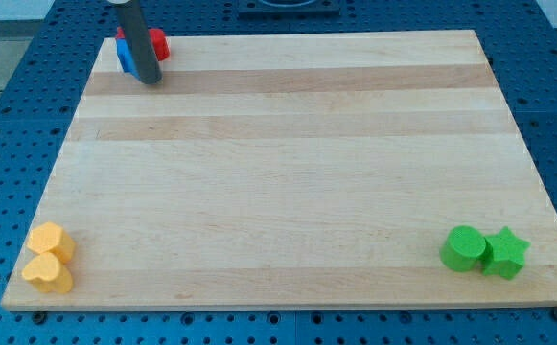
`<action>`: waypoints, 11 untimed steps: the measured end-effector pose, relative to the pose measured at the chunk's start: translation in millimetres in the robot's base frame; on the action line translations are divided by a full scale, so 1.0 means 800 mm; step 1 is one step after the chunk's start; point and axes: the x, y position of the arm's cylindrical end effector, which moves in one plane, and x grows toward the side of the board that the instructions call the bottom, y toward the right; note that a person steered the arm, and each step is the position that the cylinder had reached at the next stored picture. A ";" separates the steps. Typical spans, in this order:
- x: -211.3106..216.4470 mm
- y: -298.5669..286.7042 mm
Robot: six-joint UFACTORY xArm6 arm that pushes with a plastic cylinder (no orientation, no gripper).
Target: Move your hand vertically above the green star
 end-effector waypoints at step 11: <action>0.287 0.632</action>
